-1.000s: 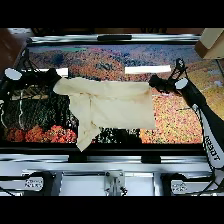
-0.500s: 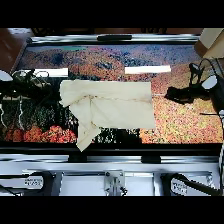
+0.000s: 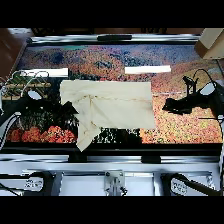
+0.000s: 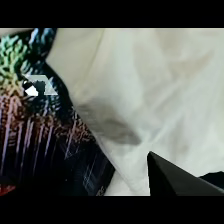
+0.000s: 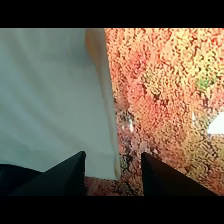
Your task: Fold the shirts.
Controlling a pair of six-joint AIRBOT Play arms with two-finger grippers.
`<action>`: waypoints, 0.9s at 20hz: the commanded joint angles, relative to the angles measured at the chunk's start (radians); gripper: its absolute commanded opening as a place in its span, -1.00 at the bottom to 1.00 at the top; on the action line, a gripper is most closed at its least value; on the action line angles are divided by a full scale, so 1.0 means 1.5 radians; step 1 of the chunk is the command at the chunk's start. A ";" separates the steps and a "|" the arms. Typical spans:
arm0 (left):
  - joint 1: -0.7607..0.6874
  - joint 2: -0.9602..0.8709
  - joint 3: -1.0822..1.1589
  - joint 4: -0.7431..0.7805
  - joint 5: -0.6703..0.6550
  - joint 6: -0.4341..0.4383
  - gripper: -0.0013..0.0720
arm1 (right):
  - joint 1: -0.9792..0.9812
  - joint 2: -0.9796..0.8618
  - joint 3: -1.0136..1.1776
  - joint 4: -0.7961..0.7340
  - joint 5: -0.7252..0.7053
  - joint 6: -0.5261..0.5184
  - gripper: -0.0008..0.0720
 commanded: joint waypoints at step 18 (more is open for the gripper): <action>-0.004 0.047 0.033 -0.022 0.054 0.062 -0.88 | 0.056 -0.102 -0.152 0.155 -0.057 -0.048 0.61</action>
